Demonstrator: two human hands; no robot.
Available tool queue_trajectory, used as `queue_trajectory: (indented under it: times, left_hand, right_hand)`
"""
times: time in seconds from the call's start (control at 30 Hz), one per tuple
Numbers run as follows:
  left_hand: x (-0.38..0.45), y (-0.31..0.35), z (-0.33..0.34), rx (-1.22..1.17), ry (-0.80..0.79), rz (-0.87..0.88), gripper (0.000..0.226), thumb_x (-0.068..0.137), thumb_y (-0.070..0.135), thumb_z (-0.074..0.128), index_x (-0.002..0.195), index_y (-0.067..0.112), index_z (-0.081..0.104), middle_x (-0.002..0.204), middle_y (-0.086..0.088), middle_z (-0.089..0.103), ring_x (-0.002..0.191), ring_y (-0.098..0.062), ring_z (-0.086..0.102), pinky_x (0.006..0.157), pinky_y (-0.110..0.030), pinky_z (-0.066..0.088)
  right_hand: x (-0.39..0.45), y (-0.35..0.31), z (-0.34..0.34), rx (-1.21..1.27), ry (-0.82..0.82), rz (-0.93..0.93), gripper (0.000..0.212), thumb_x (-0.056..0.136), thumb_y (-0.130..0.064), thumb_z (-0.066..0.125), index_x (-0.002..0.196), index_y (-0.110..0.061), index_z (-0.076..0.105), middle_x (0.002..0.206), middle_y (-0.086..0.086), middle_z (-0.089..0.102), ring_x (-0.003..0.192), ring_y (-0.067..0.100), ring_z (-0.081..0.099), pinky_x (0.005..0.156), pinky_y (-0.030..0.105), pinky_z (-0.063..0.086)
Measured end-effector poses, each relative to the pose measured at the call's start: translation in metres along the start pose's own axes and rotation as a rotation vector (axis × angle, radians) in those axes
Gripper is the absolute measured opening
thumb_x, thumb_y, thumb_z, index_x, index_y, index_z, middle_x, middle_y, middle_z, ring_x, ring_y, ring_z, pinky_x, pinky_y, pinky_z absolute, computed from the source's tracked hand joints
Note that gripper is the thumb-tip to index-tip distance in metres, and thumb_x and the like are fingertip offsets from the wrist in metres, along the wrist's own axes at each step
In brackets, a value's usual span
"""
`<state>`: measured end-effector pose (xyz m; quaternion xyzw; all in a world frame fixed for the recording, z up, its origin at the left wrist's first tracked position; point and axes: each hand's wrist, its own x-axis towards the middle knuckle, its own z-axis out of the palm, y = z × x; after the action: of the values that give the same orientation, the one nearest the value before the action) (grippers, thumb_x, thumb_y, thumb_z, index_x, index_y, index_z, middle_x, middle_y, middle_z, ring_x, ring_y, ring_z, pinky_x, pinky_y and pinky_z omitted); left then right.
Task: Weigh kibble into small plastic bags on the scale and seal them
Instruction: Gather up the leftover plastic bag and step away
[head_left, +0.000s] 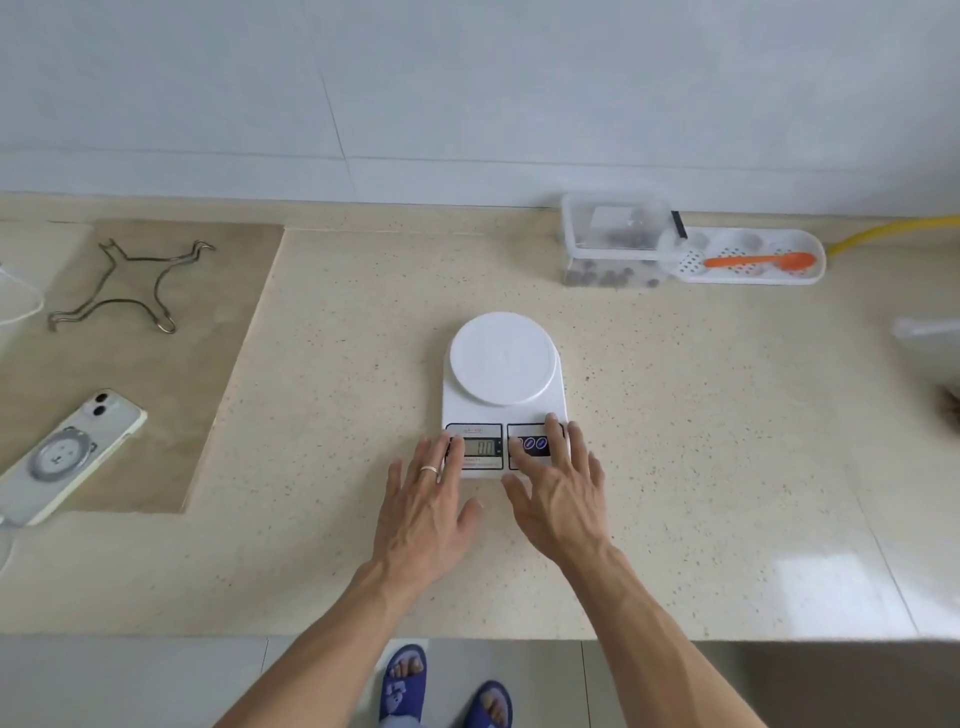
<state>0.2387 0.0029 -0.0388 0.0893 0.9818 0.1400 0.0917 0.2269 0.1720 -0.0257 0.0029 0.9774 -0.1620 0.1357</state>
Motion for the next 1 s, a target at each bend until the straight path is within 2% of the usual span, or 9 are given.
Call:
queue_trajectory:
  times: [0.1,0.2,0.3,0.5,0.77,1.0]
  left_hand:
    - [0.004,0.0,-0.004,-0.006,0.004,-0.003,0.076,0.098,0.049,0.038,0.155,0.015,0.0,0.163,-0.004,0.006,0.15,-0.019,0.007,0.12,-0.045,0.008]
    - [0.012,-0.003,-0.007,-0.011,0.007,-0.017,0.078,0.097,0.049,0.041,0.155,0.014,0.001,0.162,-0.008,0.01,0.149,-0.021,0.01,0.121,-0.046,0.009]
    - [0.021,-0.006,-0.007,0.011,-0.006,-0.038,0.077,0.098,0.049,0.039,0.155,0.014,-0.001,0.162,-0.008,0.014,0.149,-0.021,0.012,0.12,-0.046,0.009]
    - [0.056,-0.014,-0.012,0.02,-0.033,-0.043,0.076,0.099,0.049,0.036,0.154,0.014,-0.002,0.161,-0.005,0.015,0.149,-0.019,0.008,0.119,-0.046,0.008]
    - [0.144,-0.03,-0.027,0.009,-0.002,-0.011,0.075,0.098,0.049,0.041,0.155,0.013,0.007,0.158,-0.005,0.026,0.148,-0.022,0.015,0.117,-0.046,0.017]
    - [0.2,-0.03,-0.037,-0.012,-0.031,-0.004,0.076,0.098,0.049,0.04,0.155,0.016,0.002,0.161,-0.002,0.018,0.149,-0.021,0.01,0.119,-0.045,0.016]
  right_hand:
    - [-0.004,0.005,0.001,0.016,0.033,-0.01,0.057,0.099,-0.048,0.046,0.151,-0.035,0.028,0.166,0.007,-0.002,0.152,0.026,-0.005,0.121,0.045,0.01]
    - [-0.001,0.013,0.0,0.111,0.07,0.096,0.079,0.094,-0.051,0.054,0.156,-0.021,0.014,0.165,0.008,0.007,0.151,0.028,0.004,0.12,0.045,0.014]
    - [0.007,0.023,-0.004,0.128,0.057,0.109,0.09,0.09,-0.058,0.056,0.157,-0.022,0.008,0.164,-0.001,0.016,0.151,0.022,0.007,0.12,0.043,0.013]
    - [0.042,0.025,-0.017,0.126,0.031,0.099,0.091,0.088,-0.059,0.057,0.157,-0.027,0.007,0.164,-0.006,0.015,0.152,0.017,0.003,0.121,0.044,0.01]
    - [0.123,0.019,-0.039,0.15,0.054,0.149,0.091,0.087,-0.057,0.061,0.157,-0.03,0.009,0.163,-0.01,0.018,0.152,0.017,0.005,0.121,0.046,0.012]
    - [0.177,0.022,-0.055,0.156,0.081,0.185,0.093,0.085,-0.056,0.066,0.156,-0.029,0.012,0.161,-0.009,0.026,0.15,0.018,0.014,0.119,0.049,0.022]
